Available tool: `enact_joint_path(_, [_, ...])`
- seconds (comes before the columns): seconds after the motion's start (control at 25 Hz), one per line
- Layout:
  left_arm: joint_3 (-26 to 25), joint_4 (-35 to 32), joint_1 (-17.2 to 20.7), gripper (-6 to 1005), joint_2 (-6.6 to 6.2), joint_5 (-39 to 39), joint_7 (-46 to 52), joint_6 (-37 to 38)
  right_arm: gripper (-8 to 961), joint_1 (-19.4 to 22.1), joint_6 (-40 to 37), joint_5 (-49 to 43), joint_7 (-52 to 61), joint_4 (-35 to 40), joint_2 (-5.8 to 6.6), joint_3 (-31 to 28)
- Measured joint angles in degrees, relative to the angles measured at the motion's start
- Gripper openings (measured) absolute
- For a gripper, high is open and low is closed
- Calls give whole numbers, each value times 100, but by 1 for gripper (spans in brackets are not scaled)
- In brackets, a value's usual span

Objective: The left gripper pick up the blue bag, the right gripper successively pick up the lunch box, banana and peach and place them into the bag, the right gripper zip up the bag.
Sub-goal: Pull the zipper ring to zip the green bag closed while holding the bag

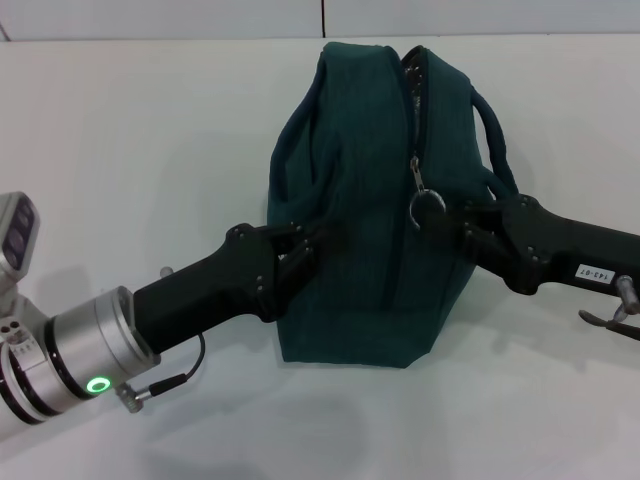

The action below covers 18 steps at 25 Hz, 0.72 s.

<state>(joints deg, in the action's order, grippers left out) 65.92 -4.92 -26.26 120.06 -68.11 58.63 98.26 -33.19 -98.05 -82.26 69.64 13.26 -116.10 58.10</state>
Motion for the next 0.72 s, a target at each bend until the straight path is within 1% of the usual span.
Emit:
enact_joint_path(0.08, [0,0,-3,49,-1,0,0,0,173,0,4,0,3,1,0,0])
enact_joint_path(0.32, [-8,0,4,49,-1,0,0,0,48,22,16,1,5,2,7,0])
enact_joint_path(0.52, [-15,0,9,49,-1,0,0,0,53,34,32,9,6,2,9,0])
enact_joint_path(0.72, [-34,0,35,49,-1,0,0,0,37,103,-65,110,-4,14,22,-8])
